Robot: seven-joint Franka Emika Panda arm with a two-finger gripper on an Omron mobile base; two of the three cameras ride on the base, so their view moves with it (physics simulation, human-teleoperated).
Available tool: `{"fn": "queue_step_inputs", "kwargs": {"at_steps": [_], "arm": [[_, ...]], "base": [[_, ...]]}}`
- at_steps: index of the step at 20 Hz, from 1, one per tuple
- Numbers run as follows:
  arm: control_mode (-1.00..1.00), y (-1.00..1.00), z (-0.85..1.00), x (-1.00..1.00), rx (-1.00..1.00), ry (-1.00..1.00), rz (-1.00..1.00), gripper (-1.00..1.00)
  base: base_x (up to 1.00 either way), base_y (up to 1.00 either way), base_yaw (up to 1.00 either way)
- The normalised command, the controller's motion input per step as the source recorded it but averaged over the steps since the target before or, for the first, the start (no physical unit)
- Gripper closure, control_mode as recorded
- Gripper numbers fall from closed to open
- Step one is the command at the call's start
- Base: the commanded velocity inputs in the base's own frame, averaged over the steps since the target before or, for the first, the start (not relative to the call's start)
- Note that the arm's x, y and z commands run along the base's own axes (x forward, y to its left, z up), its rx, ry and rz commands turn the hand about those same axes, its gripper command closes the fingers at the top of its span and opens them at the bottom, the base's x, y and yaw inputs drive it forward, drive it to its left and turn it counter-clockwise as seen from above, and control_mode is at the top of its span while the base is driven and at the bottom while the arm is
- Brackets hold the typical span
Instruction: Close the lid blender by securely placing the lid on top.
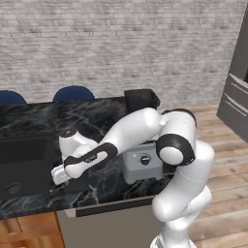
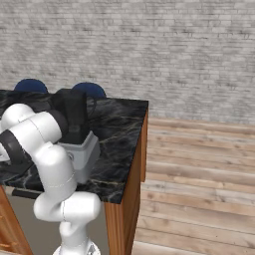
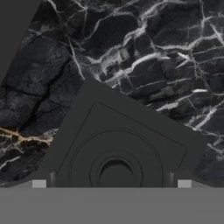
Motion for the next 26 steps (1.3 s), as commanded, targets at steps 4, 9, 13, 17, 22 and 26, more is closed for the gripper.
{"fn": "queue_step_inputs", "kwargs": {"at_steps": [4, 9, 13, 17, 22, 26], "arm": [[-1.00, -0.10, -0.22, -0.01, 0.00, 0.01, -0.08, -1.00], [-1.00, 0.01, -0.45, 0.00, 0.00, 0.09, -0.08, 1.00], [-1.00, 0.10, -0.28, 0.05, 0.00, 0.02, -0.03, 1.00], [-1.00, 0.18, -0.09, 0.04, 0.00, 0.00, 0.00, 1.00], [-1.00, 0.17, 0.00, -0.01, 0.00, -0.07, 0.00, 1.00], [-1.00, 0.02, 0.00, -0.05, 0.00, -0.05, 0.00, 1.00]], "base": [[0.00, 0.00, 0.00], [0.00, 0.00, 0.00], [0.00, 0.00, 0.00], [0.00, 0.00, 0.00], [0.00, 0.00, 0.00], [0.00, 0.00, 0.00]]}}
